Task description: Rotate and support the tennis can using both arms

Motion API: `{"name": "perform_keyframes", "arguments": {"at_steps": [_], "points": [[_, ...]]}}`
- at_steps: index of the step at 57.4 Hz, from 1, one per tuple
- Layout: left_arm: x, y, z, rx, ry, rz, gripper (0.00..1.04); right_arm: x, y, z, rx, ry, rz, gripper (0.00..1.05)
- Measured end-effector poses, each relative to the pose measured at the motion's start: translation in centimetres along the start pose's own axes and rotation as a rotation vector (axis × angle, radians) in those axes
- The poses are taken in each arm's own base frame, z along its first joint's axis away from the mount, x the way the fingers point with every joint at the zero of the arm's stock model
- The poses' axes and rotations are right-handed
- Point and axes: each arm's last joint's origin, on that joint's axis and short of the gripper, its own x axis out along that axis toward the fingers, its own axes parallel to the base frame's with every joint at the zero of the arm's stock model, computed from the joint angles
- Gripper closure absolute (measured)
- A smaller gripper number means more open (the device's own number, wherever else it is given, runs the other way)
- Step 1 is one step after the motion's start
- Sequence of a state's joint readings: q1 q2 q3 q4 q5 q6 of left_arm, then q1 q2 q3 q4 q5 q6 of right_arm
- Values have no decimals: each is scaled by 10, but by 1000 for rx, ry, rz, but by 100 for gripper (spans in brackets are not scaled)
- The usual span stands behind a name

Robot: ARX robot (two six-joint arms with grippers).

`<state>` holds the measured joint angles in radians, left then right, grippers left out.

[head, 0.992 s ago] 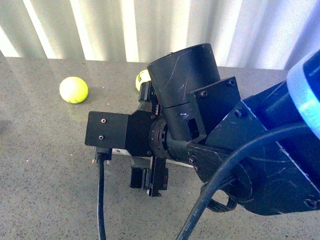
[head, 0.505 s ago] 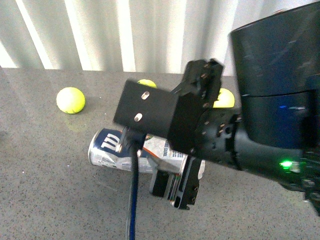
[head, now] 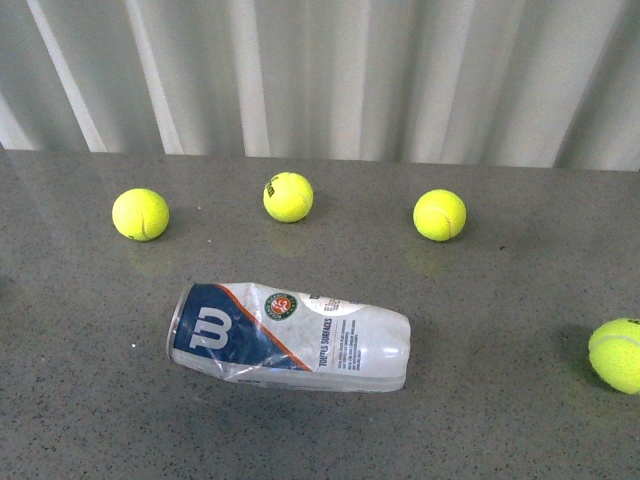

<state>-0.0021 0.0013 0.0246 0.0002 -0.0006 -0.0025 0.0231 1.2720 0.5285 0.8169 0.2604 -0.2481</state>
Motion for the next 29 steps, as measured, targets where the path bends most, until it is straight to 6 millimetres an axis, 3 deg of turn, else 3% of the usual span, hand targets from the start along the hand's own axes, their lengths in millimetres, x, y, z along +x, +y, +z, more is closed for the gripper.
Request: {"name": "perform_keyframes", "arguments": {"at_steps": [4,8,14,16,19,24,29], "points": [[0,0,0,0,0,0,7,-21,-8,26,39,-85,-4,7],[0,0,0,0,0,0,7,-61,-8,54,82,-206,15,7],[0,0,0,0,0,0,7,-100,-4,65,110,-284,39,7],[0,0,0,0,0,0,7,-111,-5,66,126,-247,118,13],[0,0,0,0,0,0,7,-121,-8,62,154,-158,197,21],[0,0,0,0,0,0,7,-135,-10,30,174,2,251,37],[0,0,0,0,0,0,7,-139,-10,10,192,40,259,51]]}}
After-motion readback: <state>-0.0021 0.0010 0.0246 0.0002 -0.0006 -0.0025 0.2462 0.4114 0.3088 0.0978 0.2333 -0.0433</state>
